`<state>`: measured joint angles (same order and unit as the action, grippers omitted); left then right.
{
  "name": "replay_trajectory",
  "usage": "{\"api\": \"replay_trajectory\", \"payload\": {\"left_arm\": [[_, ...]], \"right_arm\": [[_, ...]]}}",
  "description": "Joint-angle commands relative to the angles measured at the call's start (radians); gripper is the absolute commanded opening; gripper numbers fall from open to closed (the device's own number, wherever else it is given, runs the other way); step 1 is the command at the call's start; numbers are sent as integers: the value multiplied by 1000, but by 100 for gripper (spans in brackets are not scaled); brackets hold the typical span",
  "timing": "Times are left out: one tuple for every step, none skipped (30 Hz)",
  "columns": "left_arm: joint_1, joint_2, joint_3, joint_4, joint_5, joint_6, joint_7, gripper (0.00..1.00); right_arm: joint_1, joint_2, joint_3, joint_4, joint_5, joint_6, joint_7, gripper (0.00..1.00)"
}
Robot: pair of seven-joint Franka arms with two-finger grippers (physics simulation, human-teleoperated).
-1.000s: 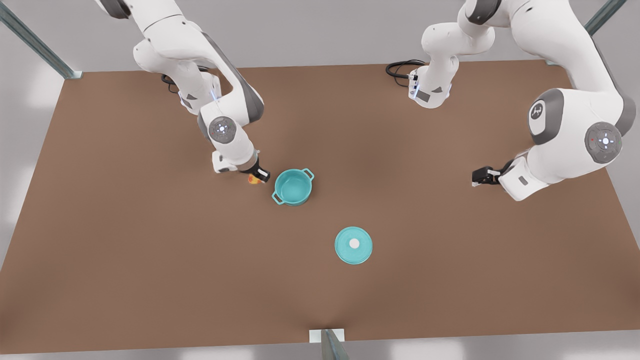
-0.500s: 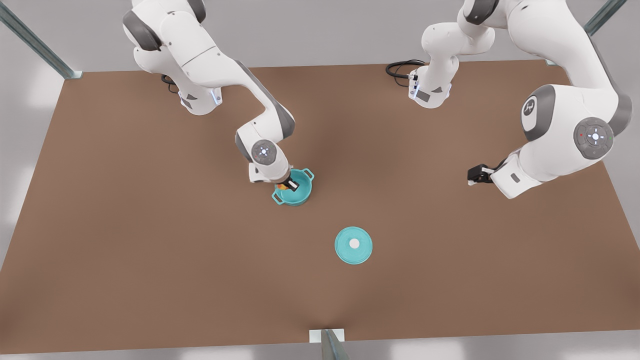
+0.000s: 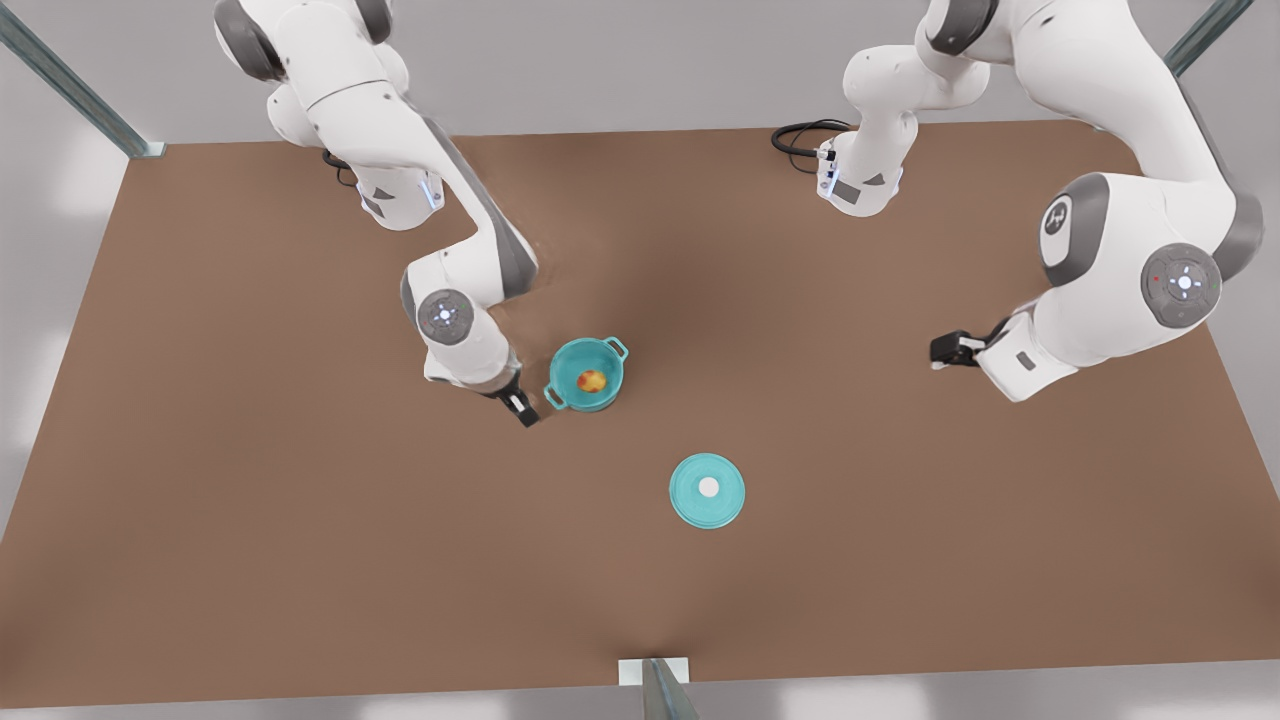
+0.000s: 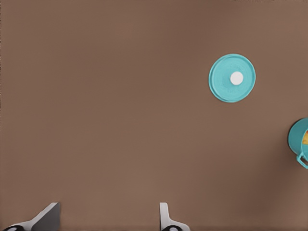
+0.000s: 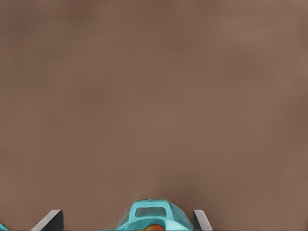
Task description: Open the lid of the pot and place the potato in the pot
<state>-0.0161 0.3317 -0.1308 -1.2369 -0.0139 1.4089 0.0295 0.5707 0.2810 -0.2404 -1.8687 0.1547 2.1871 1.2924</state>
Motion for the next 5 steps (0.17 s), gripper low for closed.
{"api": "replay_trajectory", "payload": {"left_arm": [[-1, 0, -3, 2, 2, -4, -31, 100], [-1, 0, -3, 4, 0, -4, -31, 100], [-1, 0, -3, 4, 0, -4, -31, 100], [-1, 0, -1, 2, 0, -4, -31, 100], [-1, 0, -1, 2, -1, -4, -28, 100]], "right_arm": [[-138, -54, -108, 22, -7, -228, -853, 100], [-261, -52, -129, 78, -82, -335, -1188, 100], [-288, -54, -125, 134, -104, -394, -1210, 100], [-291, -49, -125, 135, -104, -394, -1210, 100], [-287, -45, -114, 135, -100, -394, -1216, 100]]}}
